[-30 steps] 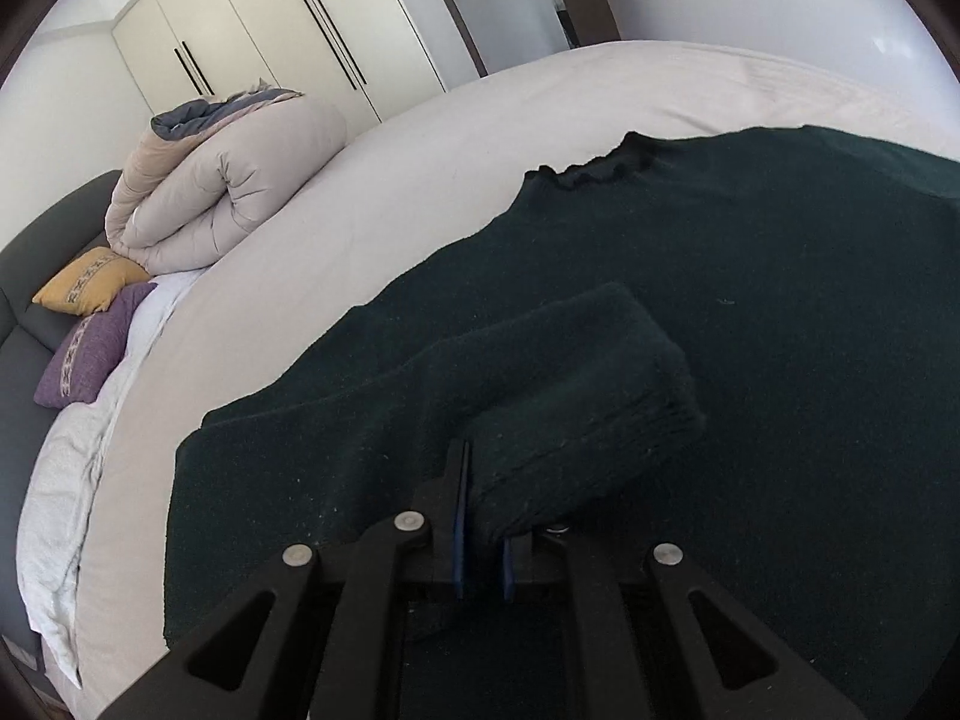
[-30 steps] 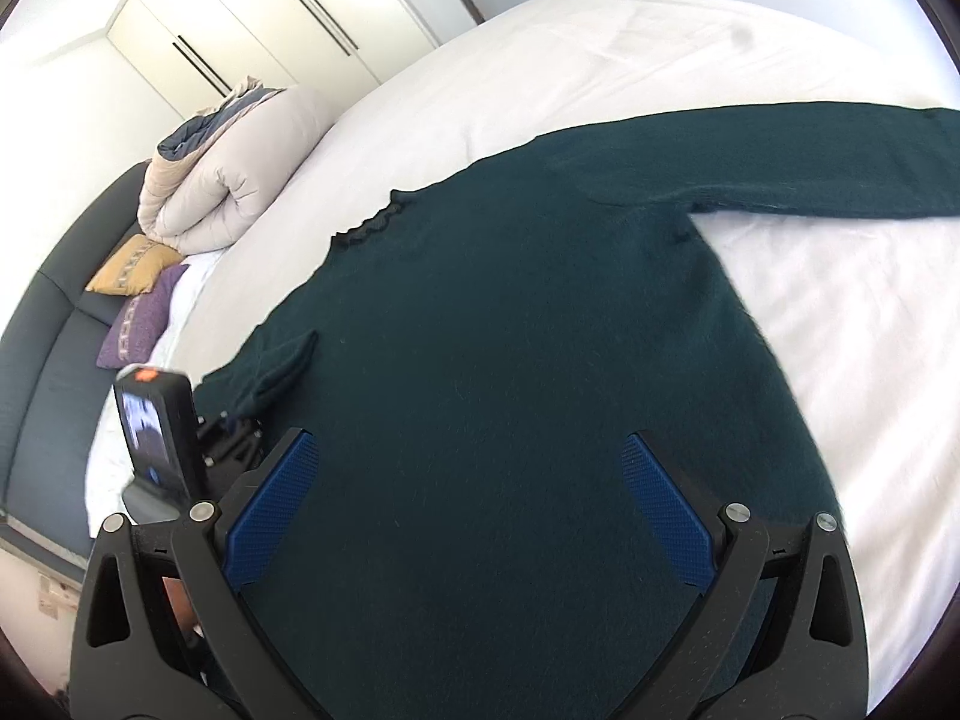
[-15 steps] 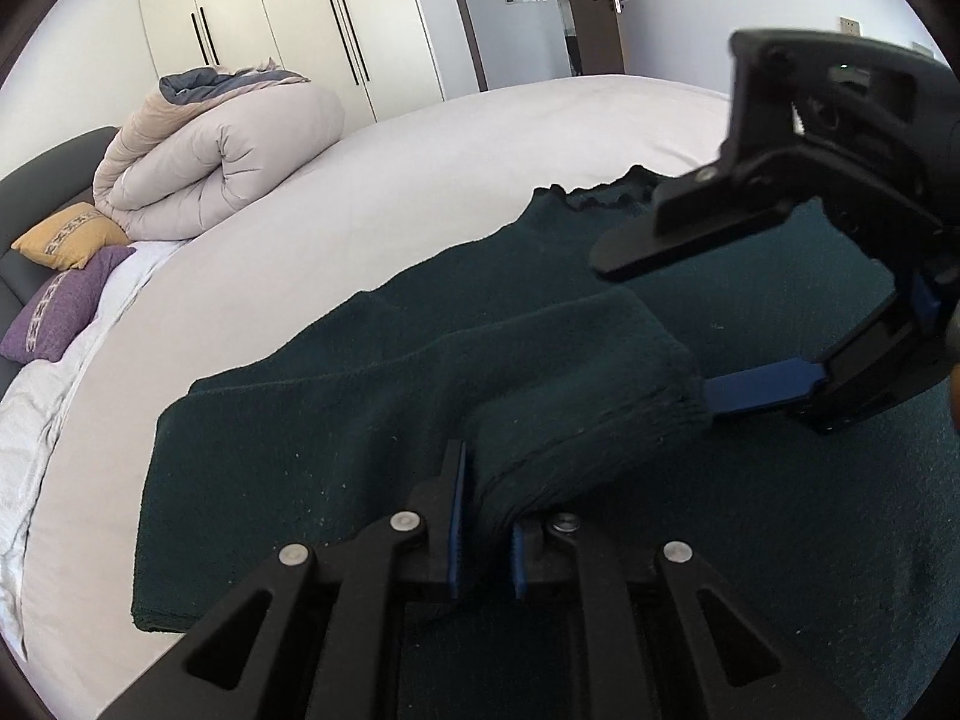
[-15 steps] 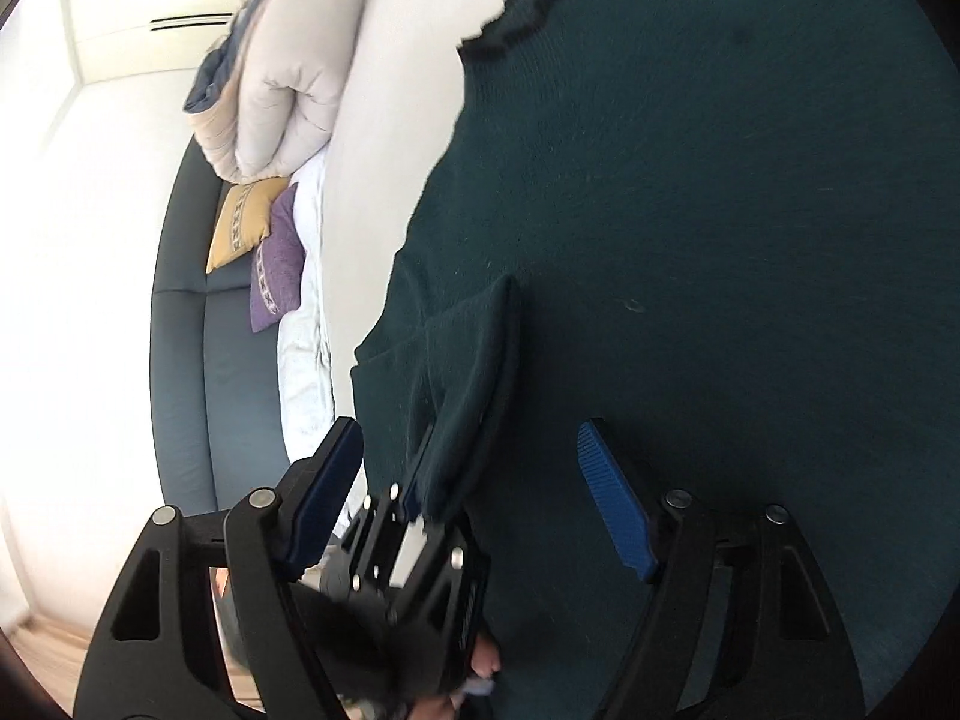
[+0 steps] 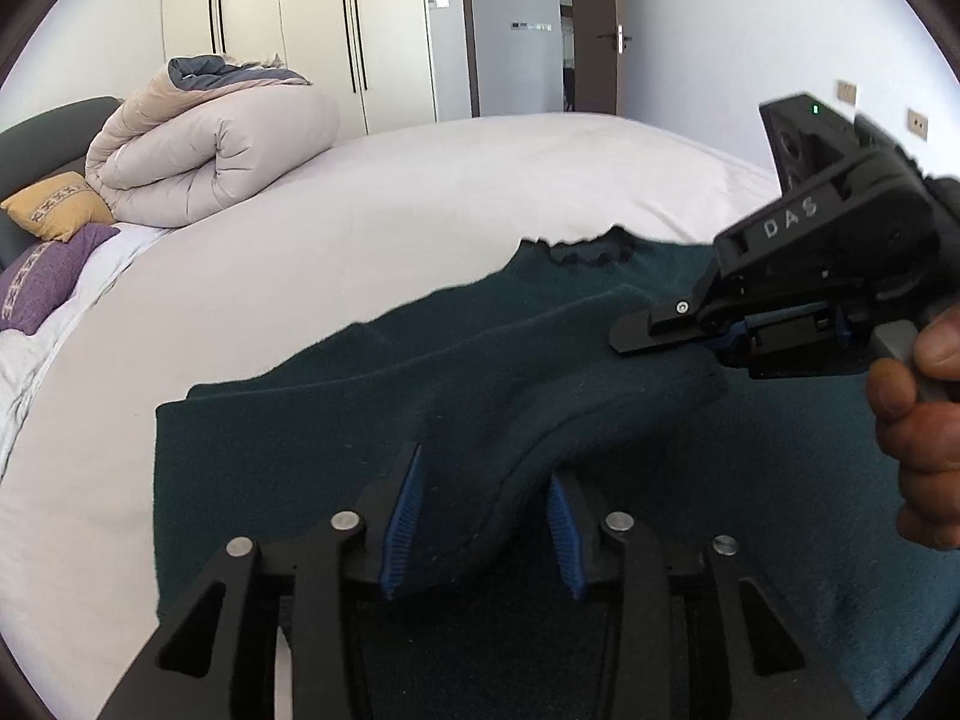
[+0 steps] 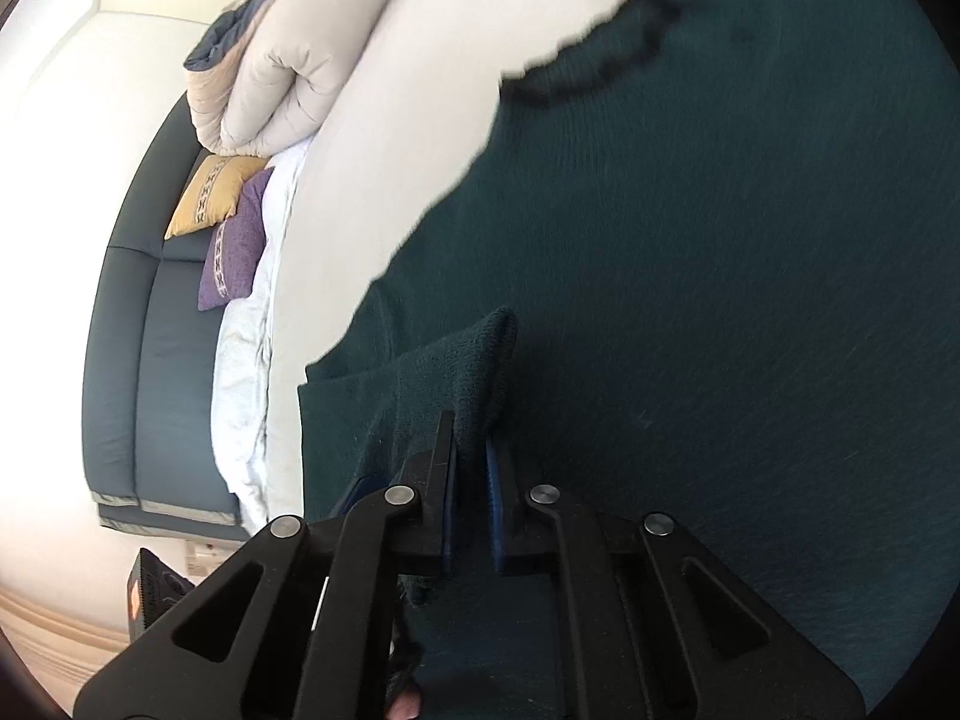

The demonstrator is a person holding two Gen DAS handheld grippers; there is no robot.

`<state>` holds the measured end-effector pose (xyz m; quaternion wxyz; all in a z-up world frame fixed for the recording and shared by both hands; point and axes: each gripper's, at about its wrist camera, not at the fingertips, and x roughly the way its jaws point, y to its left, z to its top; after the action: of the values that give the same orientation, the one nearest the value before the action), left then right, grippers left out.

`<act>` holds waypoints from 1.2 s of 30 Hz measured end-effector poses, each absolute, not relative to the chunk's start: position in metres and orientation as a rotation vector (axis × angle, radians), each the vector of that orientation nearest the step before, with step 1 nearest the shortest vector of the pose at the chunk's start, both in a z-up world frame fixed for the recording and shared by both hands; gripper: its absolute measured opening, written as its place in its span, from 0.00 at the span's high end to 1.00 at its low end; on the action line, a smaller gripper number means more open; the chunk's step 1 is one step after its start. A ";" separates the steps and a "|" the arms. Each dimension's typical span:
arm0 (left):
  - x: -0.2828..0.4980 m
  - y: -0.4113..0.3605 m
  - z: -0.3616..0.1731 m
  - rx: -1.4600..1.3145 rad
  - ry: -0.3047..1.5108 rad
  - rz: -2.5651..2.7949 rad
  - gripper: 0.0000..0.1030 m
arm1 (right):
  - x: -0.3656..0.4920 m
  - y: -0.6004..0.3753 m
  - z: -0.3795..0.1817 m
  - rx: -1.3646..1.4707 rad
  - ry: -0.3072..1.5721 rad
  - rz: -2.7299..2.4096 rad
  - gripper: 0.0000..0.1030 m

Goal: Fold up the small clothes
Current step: 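Fold the held sleeve across the sweater body with the left gripper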

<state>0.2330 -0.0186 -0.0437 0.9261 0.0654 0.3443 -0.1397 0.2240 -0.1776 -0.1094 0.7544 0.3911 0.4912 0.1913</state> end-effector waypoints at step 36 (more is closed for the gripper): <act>0.282 0.042 -0.091 0.084 0.840 -0.181 0.82 | 0.192 -0.334 -0.140 0.761 0.975 0.085 0.93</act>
<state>0.2825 0.0419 -0.0910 0.9083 0.0407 0.4071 -0.0878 0.1922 -0.3340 -0.1398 0.8139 0.3568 0.4568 0.0400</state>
